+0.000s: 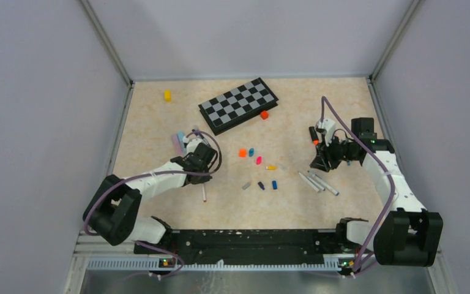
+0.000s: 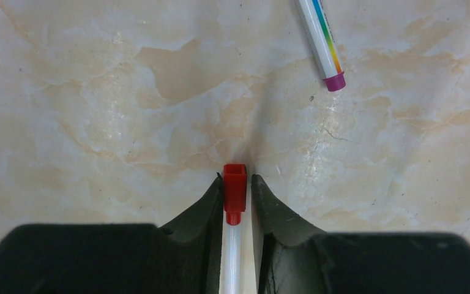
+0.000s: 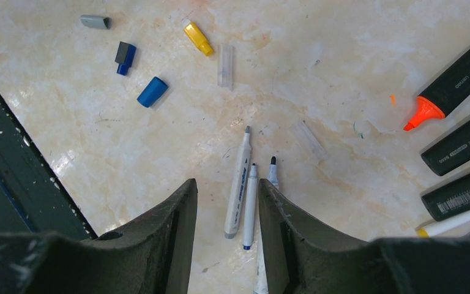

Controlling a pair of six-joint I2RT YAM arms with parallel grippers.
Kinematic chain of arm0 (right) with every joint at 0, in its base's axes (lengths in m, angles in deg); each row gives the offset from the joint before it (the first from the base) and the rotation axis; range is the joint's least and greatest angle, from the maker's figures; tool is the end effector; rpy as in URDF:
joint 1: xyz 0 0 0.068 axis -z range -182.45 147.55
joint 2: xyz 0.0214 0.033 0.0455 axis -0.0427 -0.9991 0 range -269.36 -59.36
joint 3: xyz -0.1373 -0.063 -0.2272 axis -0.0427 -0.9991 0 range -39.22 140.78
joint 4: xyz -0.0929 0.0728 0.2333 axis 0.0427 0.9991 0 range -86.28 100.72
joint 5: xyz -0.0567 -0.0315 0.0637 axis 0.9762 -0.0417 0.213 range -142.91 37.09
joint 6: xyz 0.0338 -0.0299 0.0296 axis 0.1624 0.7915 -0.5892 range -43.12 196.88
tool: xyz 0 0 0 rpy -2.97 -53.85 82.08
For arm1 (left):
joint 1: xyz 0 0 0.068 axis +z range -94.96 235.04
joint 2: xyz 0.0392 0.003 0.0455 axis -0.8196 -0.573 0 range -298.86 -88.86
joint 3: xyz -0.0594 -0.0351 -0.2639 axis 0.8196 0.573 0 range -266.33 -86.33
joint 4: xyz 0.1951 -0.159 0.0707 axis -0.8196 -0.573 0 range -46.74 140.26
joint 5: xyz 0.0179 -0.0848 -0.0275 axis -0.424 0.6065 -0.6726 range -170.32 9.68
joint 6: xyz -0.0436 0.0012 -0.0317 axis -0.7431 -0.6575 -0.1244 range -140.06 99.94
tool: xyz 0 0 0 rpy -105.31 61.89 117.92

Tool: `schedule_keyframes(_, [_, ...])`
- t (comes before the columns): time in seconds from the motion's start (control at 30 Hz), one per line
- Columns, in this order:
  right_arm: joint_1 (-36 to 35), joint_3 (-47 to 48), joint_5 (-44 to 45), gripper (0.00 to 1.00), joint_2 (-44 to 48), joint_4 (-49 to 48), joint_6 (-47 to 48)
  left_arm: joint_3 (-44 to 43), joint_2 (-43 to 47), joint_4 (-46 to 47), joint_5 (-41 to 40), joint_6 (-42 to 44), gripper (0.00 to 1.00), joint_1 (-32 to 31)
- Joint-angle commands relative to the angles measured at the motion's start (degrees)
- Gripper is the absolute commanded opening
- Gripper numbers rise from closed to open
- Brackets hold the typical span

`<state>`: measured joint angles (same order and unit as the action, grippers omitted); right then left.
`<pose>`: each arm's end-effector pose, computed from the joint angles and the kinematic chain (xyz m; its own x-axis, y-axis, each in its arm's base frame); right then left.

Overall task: Open the pen caps
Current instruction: Pick up the pen from the center of the board.

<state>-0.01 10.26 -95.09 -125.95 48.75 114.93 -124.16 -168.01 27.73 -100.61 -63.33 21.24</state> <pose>0.2145 0.0147 0.2522 -0.5218 -0.4348 -0.7339 -0.7664 0.6167 0.1795 0.2073 -0.1240 0.1596 -0.8138 -0.2288 -0.5342 -0.2236 0.9717 -0.0755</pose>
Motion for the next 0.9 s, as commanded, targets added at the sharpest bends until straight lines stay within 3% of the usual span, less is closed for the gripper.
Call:
schedule_keyframes(0.0, [0.29,0.27,-1.59,0.41,-0.12,-0.21,1.33,-1.00,-0.95,0.68,1.26,0.84,0.25,0.47])
schedule_keyframes(0.23, [0.30,0.43,-2.36,0.41,-0.04,0.23,1.67,-0.92,-1.87,1.82,4.32,2.14,0.20,1.06])
schedule_keyframes(0.37, [0.29,0.74,-4.09,0.41,0.16,1.13,2.82,-1.11,-1.17,2.72,6.44,3.43,0.00,1.11])
schedule_keyframes(0.57, [-0.21,2.04,-11.96,0.41,0.93,3.31,7.60,-3.06,5.88,4.22,8.89,6.62,0.00,1.11])
schedule_keyframes(0.67, [-1.67,2.26,-14.87,0.42,2.35,1.38,8.97,-2.15,11.83,9.19,15.22,9.75,0.00,1.19])
schedule_keyframes(0.77, [-1.99,1.69,-18.30,0.76,3.81,-6.51,6.00,2.54,18.27,20.98,24.58,12.03,0.00,1.19])
schedule_keyframes(0.87, [-2.06,3.46,-25.80,0.86,1.83,-10.78,1.38,8.01,22.35,36.99,30.13,10.60,0.00,1.19])
